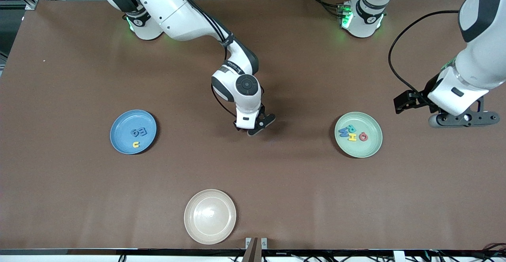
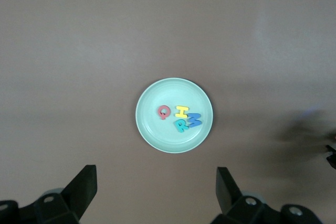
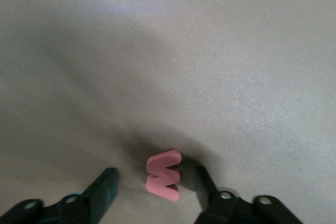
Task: Sort upper and lower case letters into plates
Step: 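Grasp the pink w with the right gripper while the left gripper withdraws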
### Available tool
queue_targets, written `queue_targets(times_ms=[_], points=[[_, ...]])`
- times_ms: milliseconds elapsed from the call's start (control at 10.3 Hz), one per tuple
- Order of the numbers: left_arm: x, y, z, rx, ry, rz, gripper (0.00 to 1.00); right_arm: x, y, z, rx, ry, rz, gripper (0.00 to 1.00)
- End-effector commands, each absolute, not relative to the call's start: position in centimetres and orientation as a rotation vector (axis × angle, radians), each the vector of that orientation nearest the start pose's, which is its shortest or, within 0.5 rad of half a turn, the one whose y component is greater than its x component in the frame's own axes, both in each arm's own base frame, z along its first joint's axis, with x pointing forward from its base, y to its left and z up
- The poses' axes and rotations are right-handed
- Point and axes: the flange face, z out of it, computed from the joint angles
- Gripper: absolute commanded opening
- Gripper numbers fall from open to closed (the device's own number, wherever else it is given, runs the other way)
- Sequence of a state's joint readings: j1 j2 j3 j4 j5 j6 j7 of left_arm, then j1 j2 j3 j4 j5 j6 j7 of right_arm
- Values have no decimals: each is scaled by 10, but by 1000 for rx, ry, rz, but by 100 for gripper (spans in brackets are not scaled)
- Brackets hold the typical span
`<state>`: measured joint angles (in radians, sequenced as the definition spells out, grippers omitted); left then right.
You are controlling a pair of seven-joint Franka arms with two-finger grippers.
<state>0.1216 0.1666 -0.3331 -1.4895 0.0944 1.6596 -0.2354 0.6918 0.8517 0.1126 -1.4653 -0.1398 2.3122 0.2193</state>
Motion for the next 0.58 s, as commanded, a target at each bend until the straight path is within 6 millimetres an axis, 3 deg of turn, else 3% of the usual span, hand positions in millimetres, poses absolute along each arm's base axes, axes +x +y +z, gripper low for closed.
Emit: queue_targets(times_ms=[0, 291, 485], points=[[585, -93, 591, -3118, 41, -23, 100, 510, 503, 167, -2996, -997, -9, 41], [568, -95, 593, -3136, 28, -16, 100, 512, 501, 170, -2998, -996, -12, 0], [556, -94, 601, -3128, 26, -50, 100, 515, 505, 185, -2992, -985, -33, 0]])
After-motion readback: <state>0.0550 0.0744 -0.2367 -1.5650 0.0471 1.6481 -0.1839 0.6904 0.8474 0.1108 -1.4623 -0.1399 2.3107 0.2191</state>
